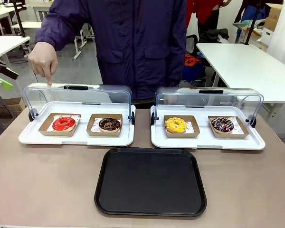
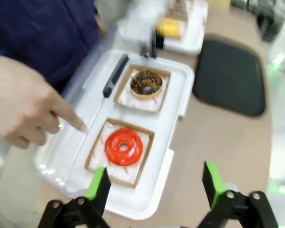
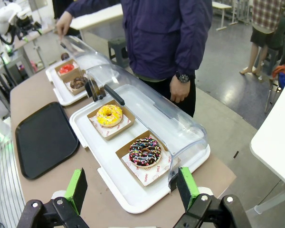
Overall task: Move the first donut from the left to the tray.
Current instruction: Pick up the Paper togo box containing the Donut indicated by the person and place it on the Handle tray.
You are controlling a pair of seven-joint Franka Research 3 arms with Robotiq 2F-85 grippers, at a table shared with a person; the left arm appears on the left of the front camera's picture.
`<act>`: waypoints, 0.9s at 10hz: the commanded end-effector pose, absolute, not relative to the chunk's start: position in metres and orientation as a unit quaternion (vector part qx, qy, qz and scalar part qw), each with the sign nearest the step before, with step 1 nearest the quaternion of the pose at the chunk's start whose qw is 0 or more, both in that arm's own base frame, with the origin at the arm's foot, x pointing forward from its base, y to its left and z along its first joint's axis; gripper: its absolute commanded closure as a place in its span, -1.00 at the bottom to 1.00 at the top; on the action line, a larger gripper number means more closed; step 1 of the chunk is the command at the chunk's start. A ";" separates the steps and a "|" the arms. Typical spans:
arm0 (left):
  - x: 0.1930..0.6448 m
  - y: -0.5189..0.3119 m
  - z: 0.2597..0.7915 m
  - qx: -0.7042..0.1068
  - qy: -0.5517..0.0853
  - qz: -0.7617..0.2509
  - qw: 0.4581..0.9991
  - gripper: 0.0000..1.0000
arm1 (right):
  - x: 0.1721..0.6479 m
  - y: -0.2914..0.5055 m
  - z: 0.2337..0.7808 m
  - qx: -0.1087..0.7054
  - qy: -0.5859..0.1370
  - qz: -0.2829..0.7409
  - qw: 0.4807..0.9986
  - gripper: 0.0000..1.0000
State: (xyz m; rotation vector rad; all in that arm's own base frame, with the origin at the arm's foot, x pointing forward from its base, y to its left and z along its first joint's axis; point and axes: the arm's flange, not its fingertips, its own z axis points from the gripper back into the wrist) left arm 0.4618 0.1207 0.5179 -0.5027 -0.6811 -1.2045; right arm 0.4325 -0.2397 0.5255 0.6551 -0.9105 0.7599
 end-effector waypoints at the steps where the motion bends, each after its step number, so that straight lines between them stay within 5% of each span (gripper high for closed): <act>1: 0.465 0.096 0.511 -0.167 -0.238 -0.606 0.741 -1.00 | 0.430 -0.239 0.525 0.305 -0.423 0.356 0.775 -1.00; 4: 0.475 0.055 0.476 -0.122 -0.157 -0.647 0.736 -1.00 | 0.430 -0.239 0.525 0.305 -0.423 0.356 0.775 -1.00; 9: 0.501 0.029 0.408 -0.069 -0.113 -0.665 0.735 -1.00 | 0.430 -0.239 0.525 0.305 -0.423 0.356 0.775 -1.00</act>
